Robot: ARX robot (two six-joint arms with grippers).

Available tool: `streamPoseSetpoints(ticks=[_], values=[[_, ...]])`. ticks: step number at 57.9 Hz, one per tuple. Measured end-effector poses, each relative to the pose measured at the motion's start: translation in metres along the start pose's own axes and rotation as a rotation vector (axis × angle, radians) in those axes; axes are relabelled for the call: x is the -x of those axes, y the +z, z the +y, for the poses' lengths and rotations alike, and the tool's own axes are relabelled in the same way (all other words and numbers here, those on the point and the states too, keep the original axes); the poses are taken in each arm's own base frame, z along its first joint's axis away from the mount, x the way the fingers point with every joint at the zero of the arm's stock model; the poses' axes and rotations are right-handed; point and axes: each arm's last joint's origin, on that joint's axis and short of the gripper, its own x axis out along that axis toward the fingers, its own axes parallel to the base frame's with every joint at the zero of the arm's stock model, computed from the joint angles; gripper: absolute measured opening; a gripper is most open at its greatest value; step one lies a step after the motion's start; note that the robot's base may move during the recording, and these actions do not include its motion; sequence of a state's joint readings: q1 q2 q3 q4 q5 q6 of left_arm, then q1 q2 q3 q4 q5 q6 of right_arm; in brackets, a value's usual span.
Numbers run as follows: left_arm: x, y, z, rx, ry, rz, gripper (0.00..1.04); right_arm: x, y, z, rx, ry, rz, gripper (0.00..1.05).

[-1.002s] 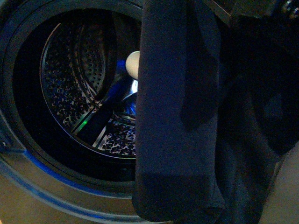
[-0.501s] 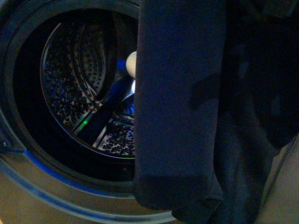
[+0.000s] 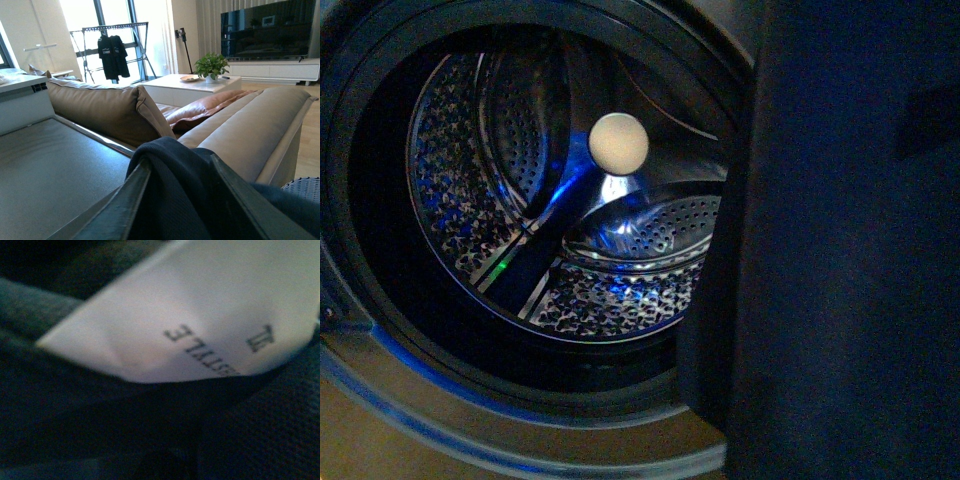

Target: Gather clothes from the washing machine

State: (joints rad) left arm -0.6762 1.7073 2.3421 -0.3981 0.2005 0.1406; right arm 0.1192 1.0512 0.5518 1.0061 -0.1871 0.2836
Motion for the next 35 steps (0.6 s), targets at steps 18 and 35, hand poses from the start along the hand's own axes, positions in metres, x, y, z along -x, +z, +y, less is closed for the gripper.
streamPoseSetpoints(ticks=[18, 35], values=[[0.0, 0.0, 0.0, 0.002, 0.0, -0.001, 0.98, 0.015, 0.095, -0.037, 0.085, -0.077, -0.225, 0.04], [0.0, 0.001, 0.0, 0.002, 0.0, -0.002, 0.98, 0.021, 0.18, -0.069, 0.25, -0.129, -0.341, 0.04]])
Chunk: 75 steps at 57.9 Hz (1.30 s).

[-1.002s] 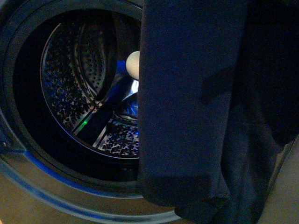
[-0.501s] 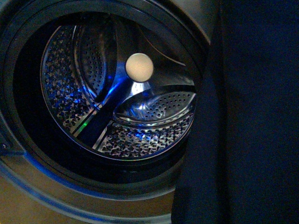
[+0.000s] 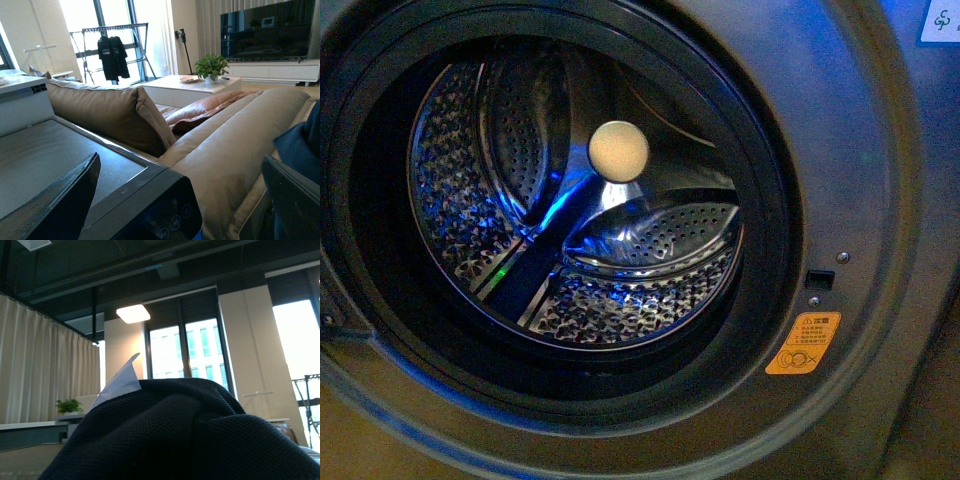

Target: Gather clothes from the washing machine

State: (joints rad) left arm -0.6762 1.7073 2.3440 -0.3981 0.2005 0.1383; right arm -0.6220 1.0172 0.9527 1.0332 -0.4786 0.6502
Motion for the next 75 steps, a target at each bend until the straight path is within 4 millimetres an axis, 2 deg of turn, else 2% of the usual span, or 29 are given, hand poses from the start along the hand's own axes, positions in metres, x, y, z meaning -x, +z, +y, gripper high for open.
streamPoseSetpoints(ticks=[10, 18, 24, 29, 33, 41, 46, 53, 60, 61, 64, 75], values=[[0.0, 0.0, 0.0, 0.0, 0.0, 0.0, 0.98, -0.014, 0.04, -0.046, 0.151, -0.083, -0.058, 0.04], [0.0, 0.0, 0.0, 0.0, 0.0, 0.0, 0.98, -0.021, 0.093, -0.101, 0.334, -0.198, -0.115, 0.04], [0.0, 0.0, 0.0, 0.0, 0.0, -0.001, 0.98, -0.022, 0.12, -0.128, 0.409, -0.266, -0.107, 0.04], [0.0, 0.0, 0.0, 0.0, 0.0, -0.001, 0.98, -0.025, 0.134, -0.147, 0.428, -0.312, -0.038, 0.04], [0.0, 0.0, 0.0, 0.0, 0.0, -0.001, 0.98, -0.024, 0.135, -0.161, 0.413, -0.346, 0.059, 0.04], [0.0, 0.0, 0.0, 0.0, 0.0, -0.001, 0.98, -0.01, 0.117, -0.192, 0.33, -0.418, 0.275, 0.04], [0.0, 0.0, 0.0, 0.0, 0.0, -0.001, 0.98, 0.007, 0.097, -0.217, 0.262, -0.468, 0.412, 0.04], [0.0, 0.0, 0.0, 0.0, 0.0, -0.001, 0.98, 0.057, 0.056, -0.259, 0.147, -0.597, 0.587, 0.04], [0.0, 0.0, 0.0, 0.0, 0.0, -0.001, 0.98, 0.11, 0.014, -0.283, 0.05, -0.682, 0.744, 0.04], [0.0, 0.0, 0.0, 0.0, 0.0, -0.001, 0.98, 0.123, 0.004, -0.285, 0.022, -0.696, 0.783, 0.05], [0.0, 0.0, 0.0, 0.0, 0.0, -0.001, 0.98, 0.143, -0.014, -0.288, -0.036, -0.716, 0.85, 0.14], [0.0, 0.0, 0.0, 0.0, 0.0, -0.001, 0.98, 0.201, -0.069, -0.281, -0.267, -0.748, 1.041, 0.44]])
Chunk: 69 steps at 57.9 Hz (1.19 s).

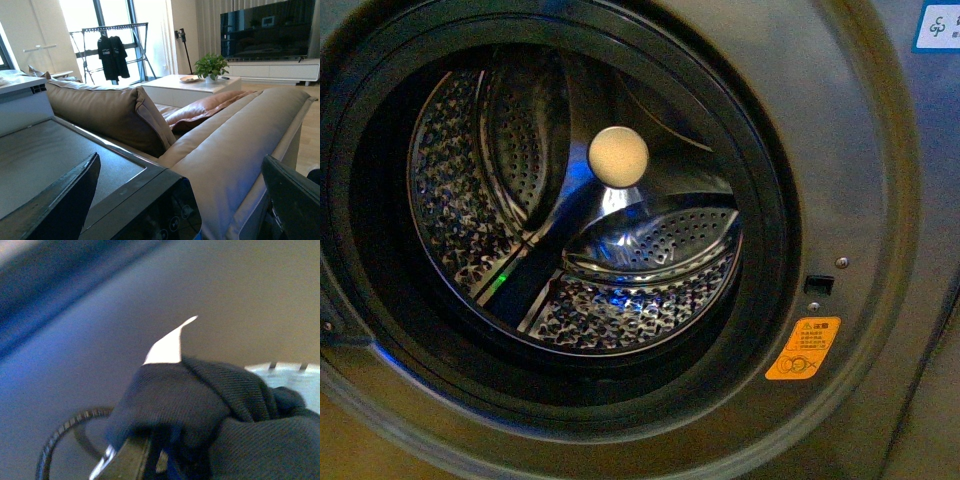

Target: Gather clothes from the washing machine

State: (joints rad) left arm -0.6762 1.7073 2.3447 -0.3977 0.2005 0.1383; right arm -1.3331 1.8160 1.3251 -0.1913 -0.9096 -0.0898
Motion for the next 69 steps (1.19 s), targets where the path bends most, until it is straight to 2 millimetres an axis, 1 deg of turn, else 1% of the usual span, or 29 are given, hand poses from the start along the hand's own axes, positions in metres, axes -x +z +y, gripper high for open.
streamPoseSetpoints(ticks=[1, 5, 12, 15, 16, 17, 18, 19, 24, 30, 35, 37, 40, 42, 45, 51, 52, 53, 54, 56, 57, 62, 66, 69], values=[[0.0, 0.0, 0.0, 0.0, 0.0, 0.0, 0.98, -0.002, -0.007, -0.001, -0.012, 0.003, 0.022, 0.48], [0.0, 0.0, 0.0, 0.0, 0.0, 0.0, 0.98, -0.007, -0.023, -0.003, -0.039, 0.015, 0.07, 0.59], [0.0, 0.0, 0.0, 0.0, 0.0, 0.0, 0.98, -0.012, -0.039, 0.0, -0.064, 0.037, 0.125, 0.78], [0.0, 0.0, 0.0, 0.0, 0.0, 0.0, 0.98, -0.015, -0.045, 0.002, -0.067, 0.051, 0.147, 0.88], [0.0, 0.0, 0.0, 0.0, 0.0, 0.0, 0.98, -0.015, -0.046, 0.003, -0.07, 0.054, 0.151, 0.9], [0.0, 0.0, 0.0, 0.0, 0.0, 0.0, 0.98, -0.017, -0.05, 0.004, -0.074, 0.06, 0.161, 0.95], [0.0, 0.0, 0.0, 0.0, 0.0, 0.0, 0.98, -0.017, -0.052, 0.004, -0.074, 0.063, 0.163, 0.98], [0.0, 0.0, 0.0, 0.0, 0.0, 0.0, 0.98, -0.018, -0.053, 0.005, -0.072, 0.068, 0.163, 0.99], [0.0, 0.0, 0.0, 0.0, 0.0, 0.0, 0.98, -0.019, -0.055, 0.012, -0.059, 0.1, 0.15, 0.97], [0.0, 0.0, 0.0, 0.0, 0.0, 0.0, 0.98, -0.011, -0.045, 0.033, -0.013, 0.163, 0.084, 0.97], [0.0, 0.0, 0.0, 0.0, 0.0, 0.0, 0.98, 0.0, -0.032, 0.059, 0.063, 0.218, 0.005, 0.97], [0.0, 0.0, 0.0, 0.0, 0.0, 0.0, 0.98, 0.006, -0.026, 0.074, 0.106, 0.249, -0.035, 0.97], [0.0, 0.0, 0.0, 0.0, 0.0, 0.0, 0.98, 0.012, -0.02, 0.091, 0.149, 0.283, -0.074, 0.97], [0.0, 0.0, 0.0, 0.0, 0.0, 0.0, 0.98, 0.018, -0.015, 0.109, 0.191, 0.313, -0.111, 0.97], [0.0, 0.0, 0.0, 0.0, 0.0, 0.0, 0.98, 0.023, -0.012, 0.127, 0.233, 0.342, -0.148, 0.97], [0.0, 0.0, 0.0, 0.0, 0.0, 0.0, 0.98, 0.035, -0.01, 0.18, 0.315, 0.425, -0.248, 0.97], [0.0, 0.0, 0.0, 0.0, 0.0, 0.0, 0.98, 0.038, -0.012, 0.194, 0.328, 0.45, -0.269, 0.97], [0.0, 0.0, 0.0, 0.0, 0.0, 0.0, 0.98, 0.04, -0.014, 0.202, 0.339, 0.466, -0.282, 0.97], [0.0, 0.0, 0.0, 0.0, 0.0, 0.0, 0.98, 0.041, -0.015, 0.207, 0.337, 0.475, -0.287, 0.97], [0.0, 0.0, 0.0, 0.0, 0.0, 0.0, 0.98, 0.045, -0.021, 0.223, 0.345, 0.507, -0.31, 0.97], [0.0, 0.0, 0.0, 0.0, 0.0, 0.0, 0.98, 0.046, -0.023, 0.227, 0.346, 0.516, -0.316, 0.97], [0.0, 0.0, 0.0, 0.0, 0.0, 0.0, 0.98, 0.056, -0.047, 0.261, 0.353, 0.6, -0.365, 0.97], [0.0, 0.0, 0.0, 0.0, 0.0, 0.0, 0.98, 0.061, -0.067, 0.277, 0.343, 0.637, -0.384, 0.97], [0.0, 0.0, 0.0, 0.0, 0.0, 0.0, 0.98, 0.066, -0.09, 0.288, 0.332, 0.662, -0.4, 0.97]])
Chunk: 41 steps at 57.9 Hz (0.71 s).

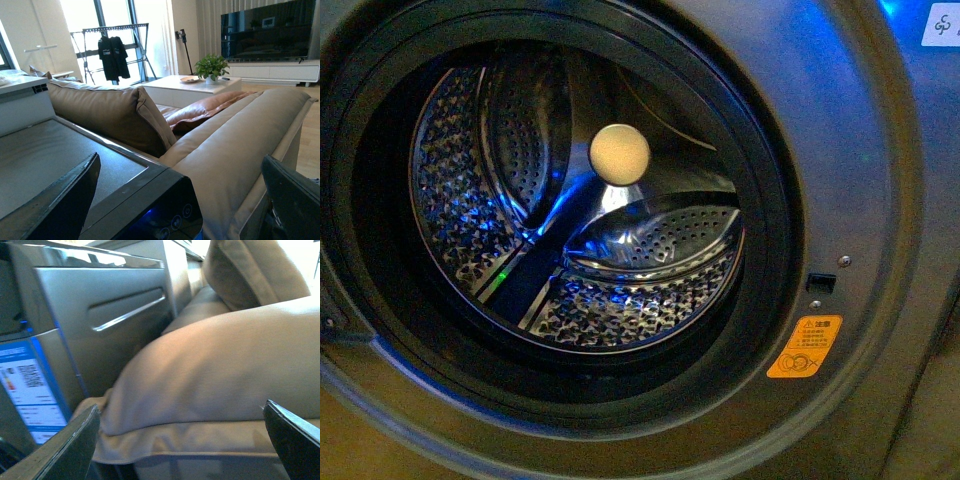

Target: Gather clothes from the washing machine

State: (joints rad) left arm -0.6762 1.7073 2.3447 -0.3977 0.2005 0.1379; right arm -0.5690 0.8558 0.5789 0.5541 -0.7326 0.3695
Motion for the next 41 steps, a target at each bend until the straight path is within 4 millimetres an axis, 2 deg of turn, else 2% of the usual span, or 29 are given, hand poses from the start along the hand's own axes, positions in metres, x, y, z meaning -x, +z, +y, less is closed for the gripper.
streamPoseSetpoints(ticks=[5, 10, 16, 21, 25, 41], values=[[0.0, 0.0, 0.0, 0.0, 0.0, 0.0, 0.98, 0.007, -0.025, 0.024, -0.009, 0.019, -0.03, 0.97], [0.0, 0.0, 0.0, 0.0, 0.0, 0.0, 0.98, 0.02, -0.062, 0.047, -0.038, 0.028, -0.033, 0.97], [0.0, 0.0, 0.0, 0.0, 0.0, 0.0, 0.98, 0.033, -0.094, 0.059, -0.05, 0.006, -0.028, 0.97], [0.0, 0.0, 0.0, 0.0, 0.0, 0.0, 0.98, 0.039, -0.112, 0.066, 0.042, -0.161, 0.094, 0.82], [0.0, 0.0, 0.0, 0.0, 0.0, 0.0, 0.98, 0.045, -0.125, 0.066, 0.109, -0.205, 0.176, 0.7], [0.0, 0.0, 0.0, 0.0, 0.0, 0.0, 0.98, 0.056, -0.136, 0.067, 0.188, -0.201, 0.185, 0.24]])
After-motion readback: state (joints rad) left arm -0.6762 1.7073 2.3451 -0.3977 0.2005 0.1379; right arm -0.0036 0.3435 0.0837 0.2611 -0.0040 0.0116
